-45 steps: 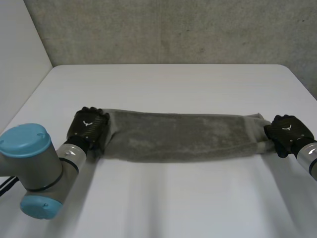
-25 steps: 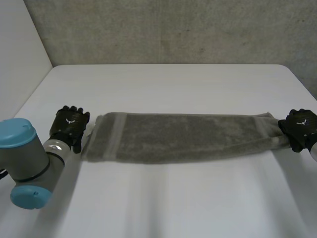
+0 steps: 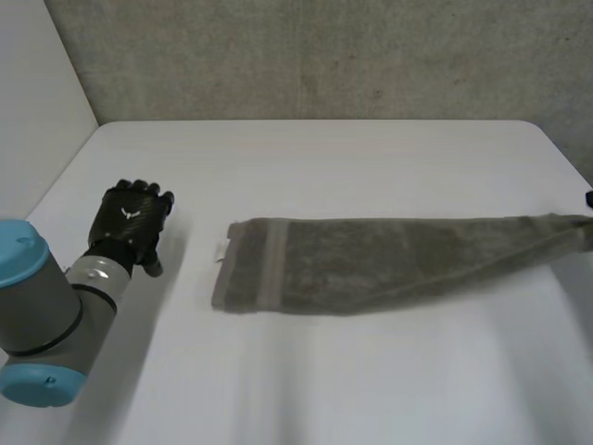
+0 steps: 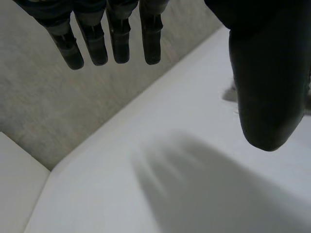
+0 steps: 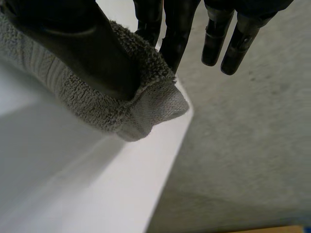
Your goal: Fold the towel.
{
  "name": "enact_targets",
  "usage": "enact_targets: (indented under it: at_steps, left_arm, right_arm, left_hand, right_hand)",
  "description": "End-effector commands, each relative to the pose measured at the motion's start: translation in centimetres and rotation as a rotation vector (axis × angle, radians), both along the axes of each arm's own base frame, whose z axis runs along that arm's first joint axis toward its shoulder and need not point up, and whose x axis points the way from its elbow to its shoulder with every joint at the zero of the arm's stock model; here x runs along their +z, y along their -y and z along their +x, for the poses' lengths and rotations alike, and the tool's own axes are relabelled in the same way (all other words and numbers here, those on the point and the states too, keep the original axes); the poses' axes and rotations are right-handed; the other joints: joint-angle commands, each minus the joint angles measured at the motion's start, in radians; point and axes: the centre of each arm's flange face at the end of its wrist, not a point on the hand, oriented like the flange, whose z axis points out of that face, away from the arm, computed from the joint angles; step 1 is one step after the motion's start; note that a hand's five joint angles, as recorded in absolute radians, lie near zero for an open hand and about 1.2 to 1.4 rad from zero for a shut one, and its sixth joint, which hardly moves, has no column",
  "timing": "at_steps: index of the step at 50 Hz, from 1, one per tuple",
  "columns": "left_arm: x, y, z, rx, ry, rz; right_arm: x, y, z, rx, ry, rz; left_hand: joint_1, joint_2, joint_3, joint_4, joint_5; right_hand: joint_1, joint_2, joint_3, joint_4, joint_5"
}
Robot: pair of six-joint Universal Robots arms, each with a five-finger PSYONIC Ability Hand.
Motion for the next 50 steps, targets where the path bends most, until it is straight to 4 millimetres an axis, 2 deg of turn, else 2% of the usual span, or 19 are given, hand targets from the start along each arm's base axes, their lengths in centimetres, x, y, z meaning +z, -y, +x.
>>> enact_targets:
  at_steps: [1,8,9,11,12,14,15,16,17,19,25,27,32,36,37,38,40,42,50]
  left_arm:
    - [2.6,-0.3,-0.2,-0.007,-0.142,-0.029]
    - [3.5,-0.5,-0.3,-0.013,-0.188,-0.042]
    - [3.4,-0.6,-0.3,-0.012,-0.188,-0.04]
    - [3.3,-0.7,-0.3,-0.011,-0.187,-0.036]
    - [3.3,-0.6,-0.2,-0.009,-0.187,-0.036]
    - [3.4,-0.6,-0.1,-0.005,-0.187,-0.038]
    - [3.4,-0.5,0.1,-0.002,-0.187,-0.04]
    - [3.4,-0.5,0.1,-0.002,-0.187,-0.04]
    - [3.5,-0.5,0.2,0.001,-0.188,-0.043]
    - [3.5,-0.5,0.2,0.004,-0.188,-0.042]
    - [3.5,-0.5,0.3,0.009,-0.189,-0.042]
    - [3.4,-0.6,0.3,0.009,-0.188,-0.039]
    - [3.1,-0.8,0.3,0.007,-0.186,-0.028]
    - [3.2,-0.9,0.2,0.001,-0.186,-0.029]
    - [3.2,-0.8,0.1,-0.001,-0.187,-0.032]
    - [3.2,-0.8,0.1,-0.001,-0.187,-0.032]
    - [3.5,-0.8,-0.1,-0.005,-0.191,-0.04]
    - [3.6,-0.7,-0.2,-0.006,-0.192,-0.044]
    - [4.9,-1.1,-1.9,-0.065,-0.208,-0.084]
  right_arm:
    - [3.5,0.3,1.3,0.021,0.003,-0.072]
    - [7.6,-2.4,11.7,0.264,0.122,-0.121]
    - [7.6,-2.4,11.7,0.264,0.122,-0.121]
    - [8.7,-4.4,16.5,0.356,0.13,-0.156]
    - [8.7,-4.5,16.6,0.356,0.13,-0.156]
    - [8.6,-7.0,21.5,0.464,0.138,-0.162]
    - [8.6,-7.0,21.6,0.464,0.138,-0.162]
    - [8.0,-8.4,24.0,0.524,0.143,-0.151]
    - [8.0,-8.4,24.0,0.525,0.143,-0.151]
    - [6.4,-10.9,28.4,0.634,0.147,-0.129]
    - [3.1,-13.4,33.1,0.747,0.15,-0.106]
    - [0.0,-14.6,35.4,0.8,0.149,-0.096]
    - [-3.1,-15.4,37.0,0.836,0.139,-0.057]
    - [-3.5,-15.6,37.1,0.838,0.15,-0.041]
    - [-3.3,-15.7,37.0,0.836,0.161,-0.031]
    - [-3.3,-15.7,37.0,0.836,0.161,-0.031]
    - [-1.9,-16.0,36.6,0.825,0.23,-0.009]
    - [-1.0,-16.0,36.2,0.814,0.28,0.007]
    - [4.5,-14.3,31.2,0.683,0.544,0.066]
  left_hand:
    - [0.009,0.007,-0.048,-0.054,-0.003]
    - [0.001,-0.002,-0.048,-0.054,-0.012]
    - [-0.002,-0.005,-0.048,-0.054,-0.015]
    - [-0.002,-0.005,-0.048,-0.054,-0.015]
    - [-0.002,-0.005,-0.048,-0.054,-0.015]
    - [-0.005,-0.008,-0.048,-0.054,-0.018]
    - [-0.005,-0.008,-0.048,-0.054,-0.018]
    - [-0.005,-0.008,-0.048,-0.054,-0.018]
    - [-0.005,-0.008,-0.048,-0.054,-0.018]
    - [-0.005,-0.008,-0.048,-0.054,-0.018]
    - [-0.005,-0.008,-0.048,-0.054,-0.018]
    - [-0.005,-0.008,-0.048,-0.054,-0.018]
    - [-0.008,-0.011,-0.048,-0.054,-0.021]
    - [-0.014,-0.016,-0.048,-0.054,-0.026]
    - [-0.017,-0.019,-0.048,-0.054,-0.029]
    - [-0.017,-0.019,-0.048,-0.054,-0.029]
    - [-0.017,-0.019,-0.048,-0.054,-0.029]
    - [-0.017,-0.019,-0.048,-0.054,-0.029]
    - [-0.032,-0.034,-0.048,-0.054,-0.044]
  right_hand:
    - [0.09,0.115,-0.047,-0.076,0.075]
    - [0.09,0.115,-0.047,-0.076,0.075]
    - [0.09,0.115,-0.047,-0.076,0.075]
    - [0.09,0.115,-0.047,-0.076,0.075]
    - [0.09,0.115,-0.047,-0.076,0.075]
    - [0.09,0.115,-0.047,-0.076,0.075]
    - [0.09,0.115,-0.047,-0.076,0.075]
    - [0.09,0.115,-0.047,-0.076,0.075]
    - [0.09,0.115,-0.047,-0.076,0.075]
    - [0.09,0.115,-0.047,-0.076,0.075]
    - [0.09,0.115,-0.047,-0.076,0.075]
    - [0.09,0.115,-0.047,-0.076,0.075]
    - [0.09,0.115,-0.047,-0.076,0.075]
    - [0.088,0.113,-0.047,-0.076,0.074]
    - [-0.241,-0.215,-0.047,-0.076,-0.255]
    - [-0.244,-0.218,-0.047,-0.076,-0.258]
    - [-0.916,-0.89,-0.047,-0.076,-0.93]
    - [-1.132,-1.106,-0.047,-0.076,-1.146]
    - [-1.132,-1.106,-0.047,-0.076,-1.146]
